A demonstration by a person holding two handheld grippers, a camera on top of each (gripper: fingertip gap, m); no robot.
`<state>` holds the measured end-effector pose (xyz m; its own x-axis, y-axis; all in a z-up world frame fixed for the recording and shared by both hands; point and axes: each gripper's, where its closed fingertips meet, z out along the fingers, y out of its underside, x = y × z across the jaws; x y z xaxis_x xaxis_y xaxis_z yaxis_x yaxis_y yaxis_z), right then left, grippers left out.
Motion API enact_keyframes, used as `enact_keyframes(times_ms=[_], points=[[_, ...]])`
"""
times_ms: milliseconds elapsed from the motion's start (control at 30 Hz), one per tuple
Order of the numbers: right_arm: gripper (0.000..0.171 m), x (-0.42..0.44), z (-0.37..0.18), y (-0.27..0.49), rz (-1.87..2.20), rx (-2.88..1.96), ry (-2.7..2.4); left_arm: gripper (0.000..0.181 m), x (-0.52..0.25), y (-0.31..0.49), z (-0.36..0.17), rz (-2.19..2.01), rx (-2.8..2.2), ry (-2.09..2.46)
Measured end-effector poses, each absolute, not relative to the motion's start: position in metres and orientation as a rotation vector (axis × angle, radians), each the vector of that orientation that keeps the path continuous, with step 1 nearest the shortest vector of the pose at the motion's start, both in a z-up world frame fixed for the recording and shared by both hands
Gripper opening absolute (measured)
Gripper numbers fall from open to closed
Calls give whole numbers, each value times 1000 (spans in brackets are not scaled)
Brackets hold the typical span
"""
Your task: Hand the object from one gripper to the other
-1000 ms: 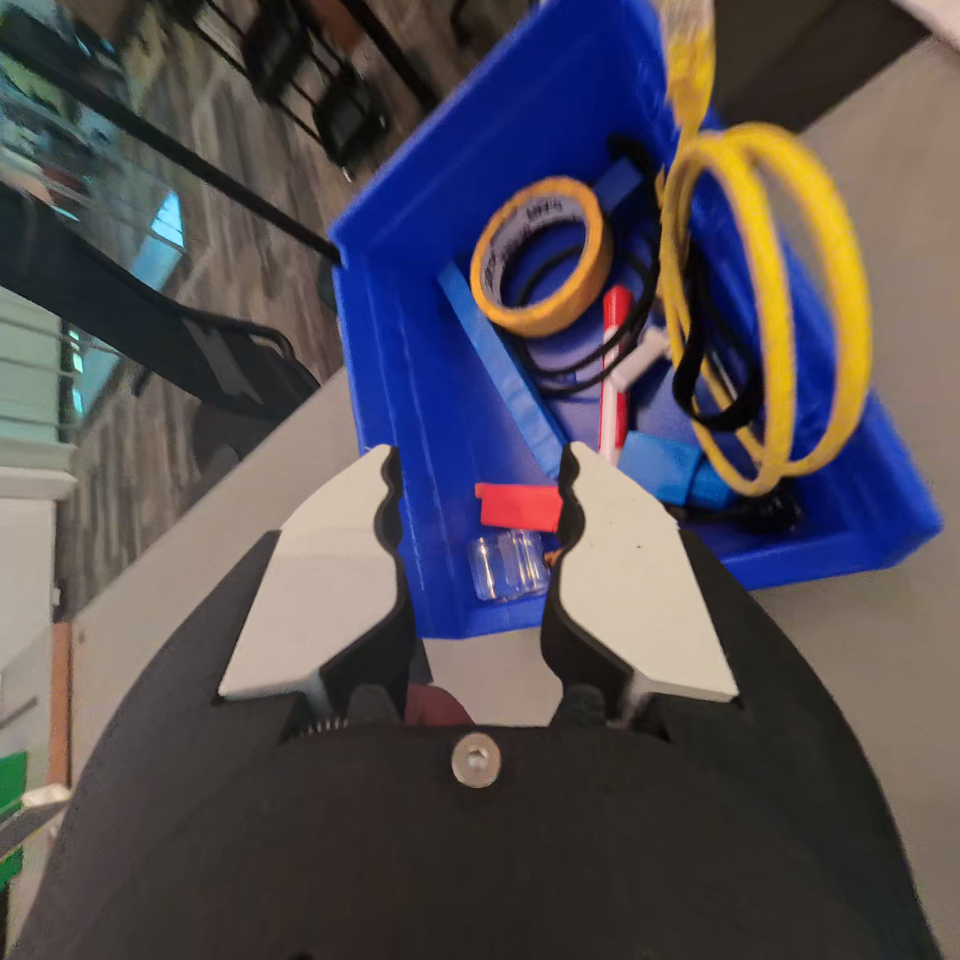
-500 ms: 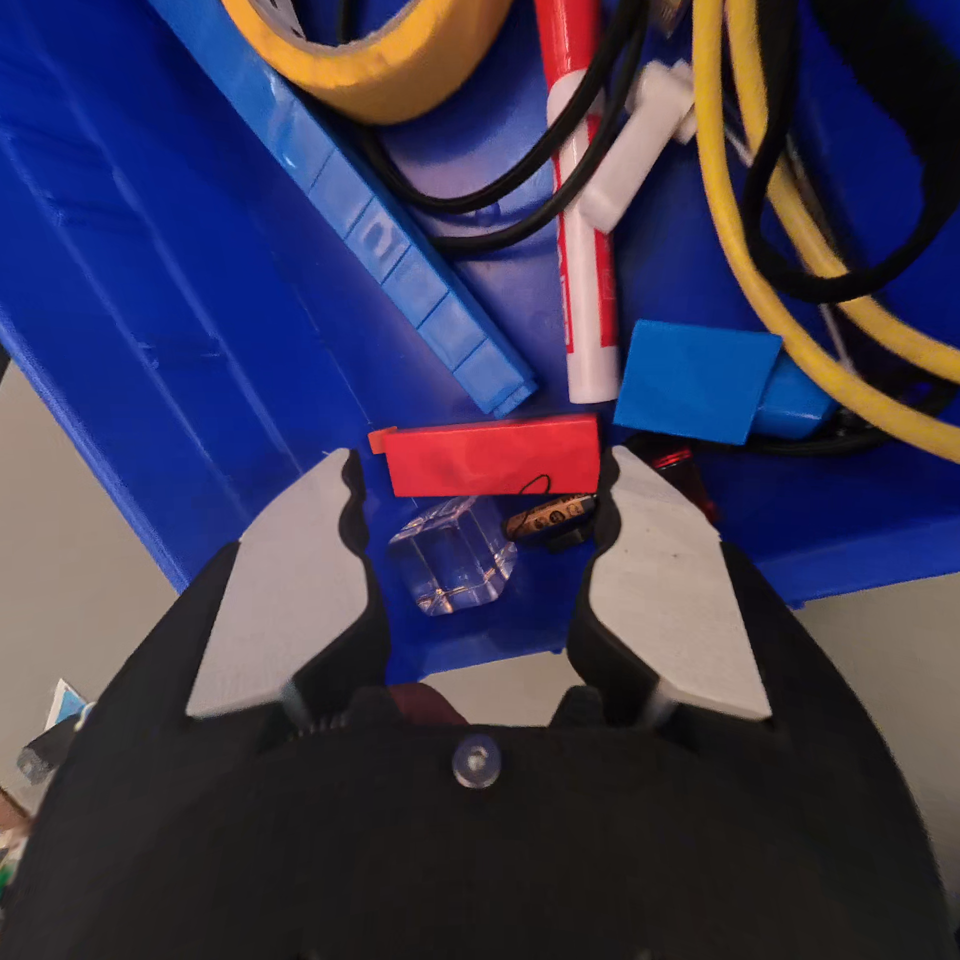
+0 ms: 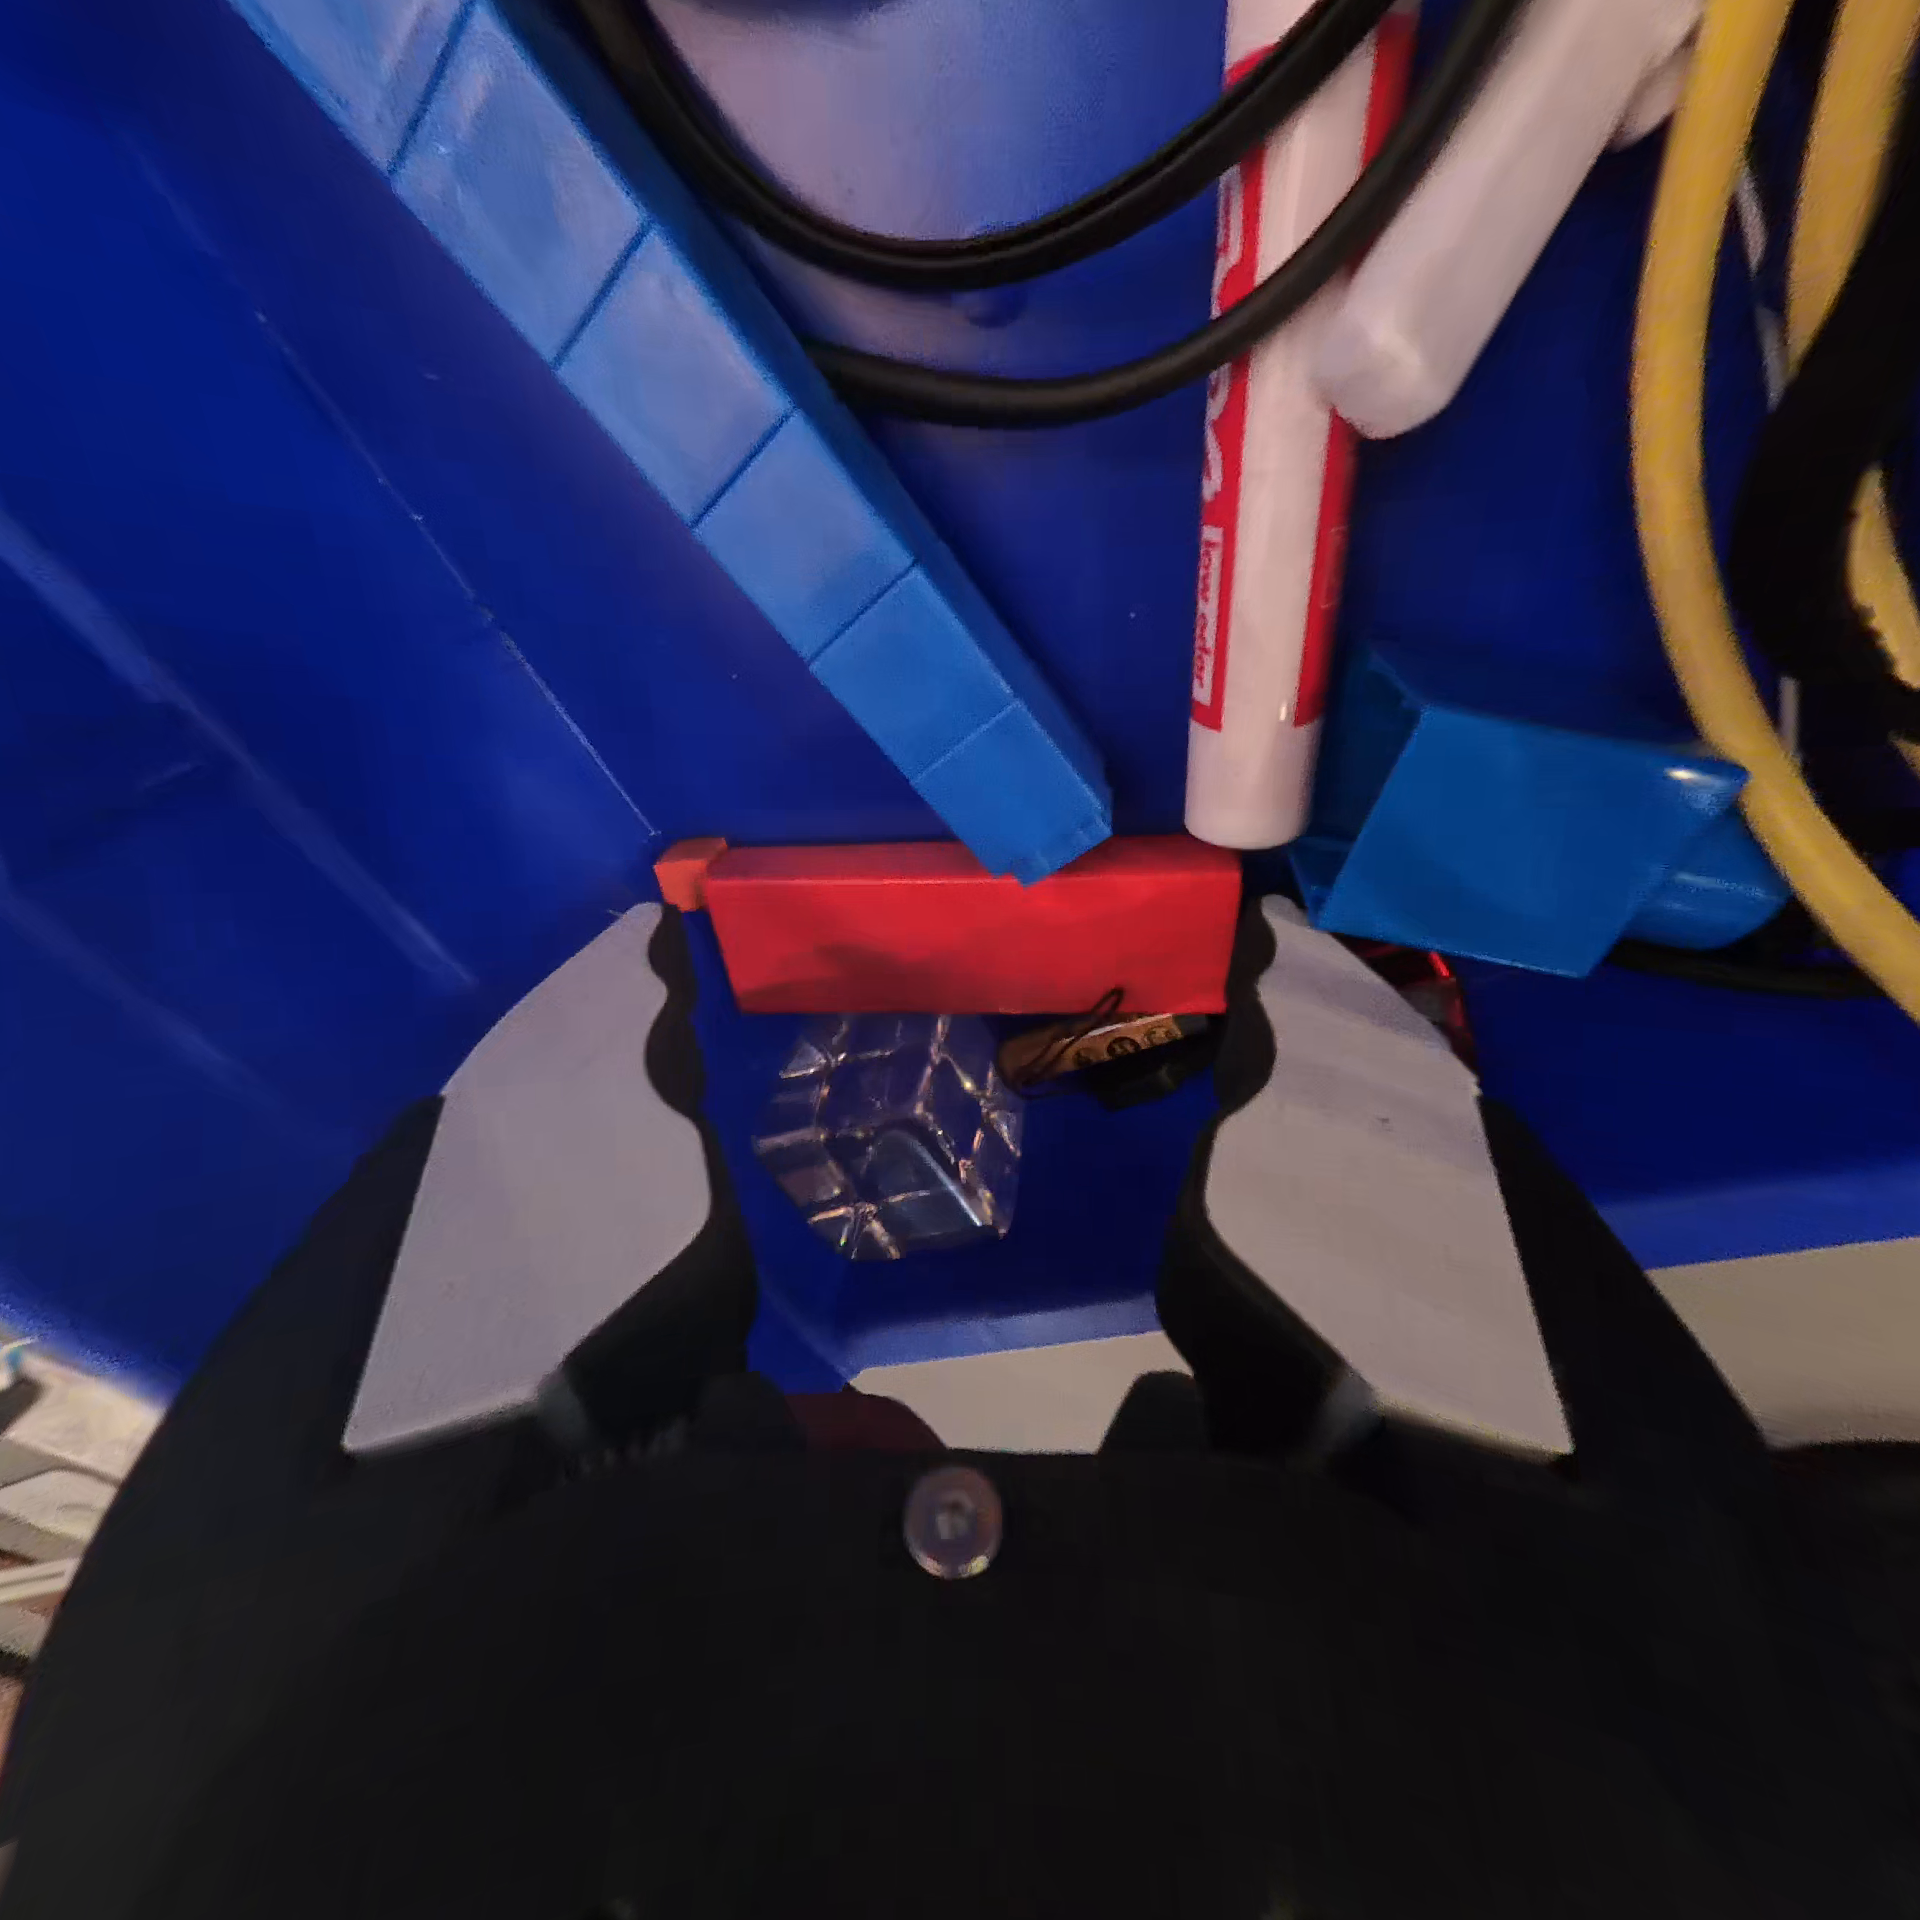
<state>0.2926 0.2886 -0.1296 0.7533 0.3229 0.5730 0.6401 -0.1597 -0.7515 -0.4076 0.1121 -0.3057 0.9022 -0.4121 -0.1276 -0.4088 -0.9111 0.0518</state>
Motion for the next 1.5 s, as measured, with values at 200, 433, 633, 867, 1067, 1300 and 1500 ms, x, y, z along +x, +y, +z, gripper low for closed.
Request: enact_keyframes(times_ms=[200, 433, 633, 867, 1067, 1300, 1500], points=[[38, 291, -129, 288, -326, -1761, -765, 98, -408, 112, -312, -170, 2985, -624], [38, 288, -127, 286, -328, -1749, -779, 98, -408, 113, -311, -184, 3030, -620], [38, 287, -126, 286, -327, -1746, -781, 97, -407, 113, -297, -209, 3118, -664], [38, 279, -115, 283, -389, -1693, -804, 97, -398, 119, -250, -369, 3311, -791], [39, 251, -86, 270, -361, -1581, -814, 96, -382, 117, -215, -591, 3399, -957], [38, 210, -57, 247, -308, -1457, -859, 97, -356, 117, -166, -909, 3533, -1145], [38, 170, -35, 220, -252, -1351, -912, 96, -311, 115, -110, -1289, 3594, -1389]])
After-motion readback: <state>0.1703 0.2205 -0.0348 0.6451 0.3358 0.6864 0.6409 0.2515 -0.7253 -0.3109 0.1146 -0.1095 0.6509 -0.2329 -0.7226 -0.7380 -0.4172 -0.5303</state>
